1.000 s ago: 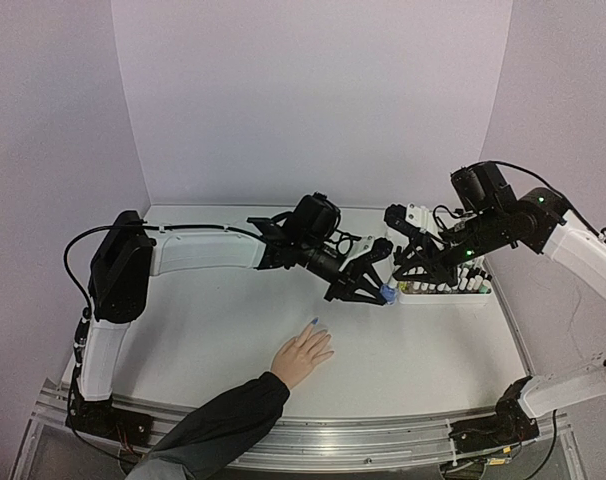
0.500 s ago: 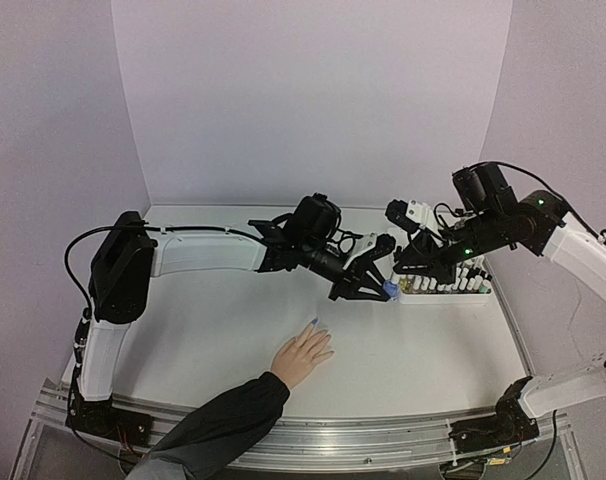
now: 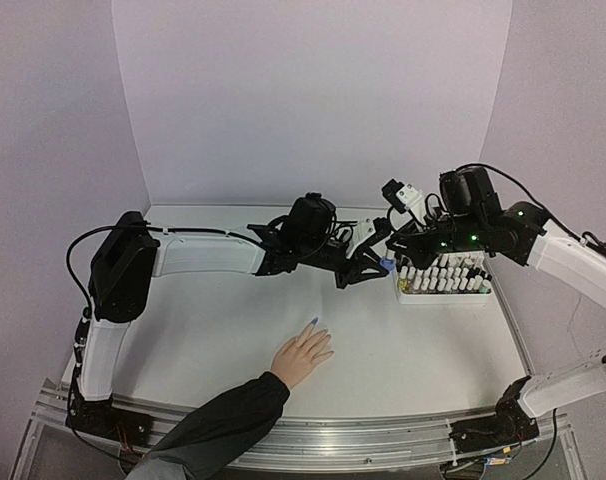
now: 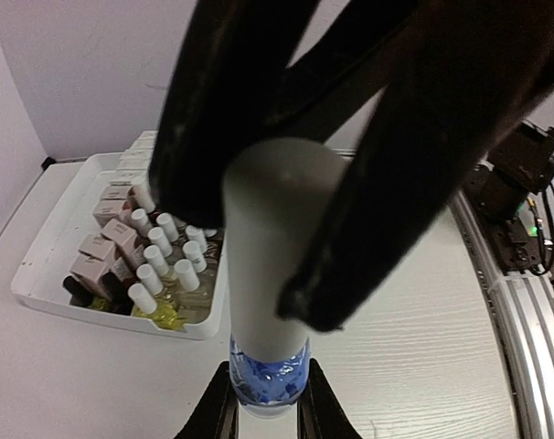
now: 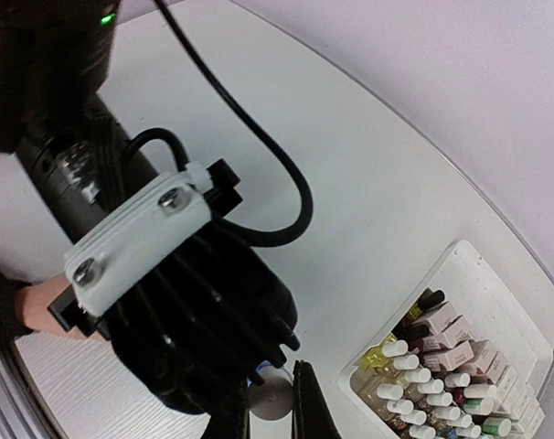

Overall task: Paint the nails
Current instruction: Screw the nail polish bottle cap onto the nail polish bottle.

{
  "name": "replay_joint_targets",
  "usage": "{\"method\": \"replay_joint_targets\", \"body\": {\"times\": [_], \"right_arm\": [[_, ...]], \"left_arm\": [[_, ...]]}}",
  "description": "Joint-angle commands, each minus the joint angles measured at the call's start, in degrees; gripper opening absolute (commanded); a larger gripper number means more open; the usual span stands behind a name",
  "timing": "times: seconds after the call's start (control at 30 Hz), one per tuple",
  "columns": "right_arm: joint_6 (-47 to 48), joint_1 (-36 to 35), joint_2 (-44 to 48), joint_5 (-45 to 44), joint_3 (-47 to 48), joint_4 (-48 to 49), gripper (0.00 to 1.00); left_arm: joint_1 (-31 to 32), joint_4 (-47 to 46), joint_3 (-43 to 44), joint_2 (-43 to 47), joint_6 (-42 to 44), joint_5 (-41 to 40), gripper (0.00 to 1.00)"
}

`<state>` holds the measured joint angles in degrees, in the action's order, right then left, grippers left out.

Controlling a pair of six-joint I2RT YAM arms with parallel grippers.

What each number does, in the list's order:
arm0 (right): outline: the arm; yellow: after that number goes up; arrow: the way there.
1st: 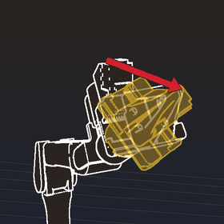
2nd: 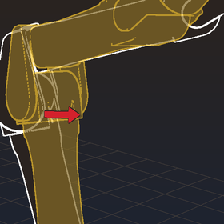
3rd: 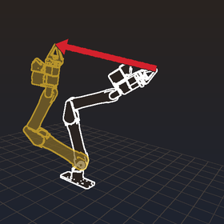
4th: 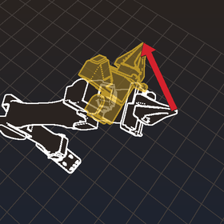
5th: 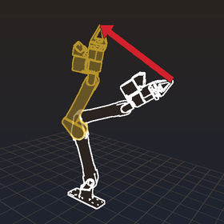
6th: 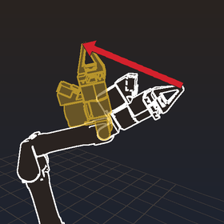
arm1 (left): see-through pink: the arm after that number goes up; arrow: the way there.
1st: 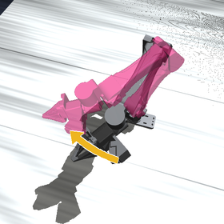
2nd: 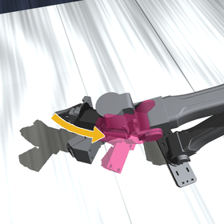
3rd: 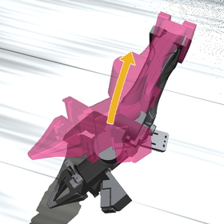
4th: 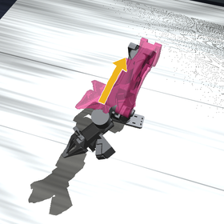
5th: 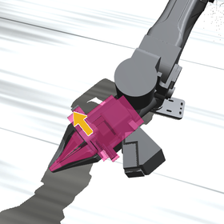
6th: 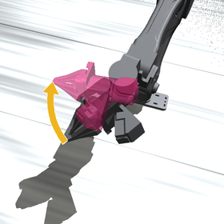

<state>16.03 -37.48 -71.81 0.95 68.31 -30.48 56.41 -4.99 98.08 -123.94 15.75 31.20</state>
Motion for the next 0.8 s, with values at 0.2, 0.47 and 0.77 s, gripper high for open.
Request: {"method": "replay_joint_targets", "body": {"times": [0.2, 0.47, 0.77], "right_arm": [[-23.4, -5.1, -11.0, -20.4, 4.1, 4.6, 0.00], [-30.4, -7.1, -15.4, -25.6, 8.5, 4.7, 0.00], [-27.3, -7.5, -14.0, -21.7, 9.0, 4.0, 0.68]], "left_arm": [[0.6, -9.3, 2.5, 2.7, 0.5, -10.5, 0.00], [0.6, -9.6, 2.2, 2.3, 0.8, -11.0, 0.00], [0.5, -7.5, 1.6, 2.6, 0.8, -10.8, 0.00]]}}
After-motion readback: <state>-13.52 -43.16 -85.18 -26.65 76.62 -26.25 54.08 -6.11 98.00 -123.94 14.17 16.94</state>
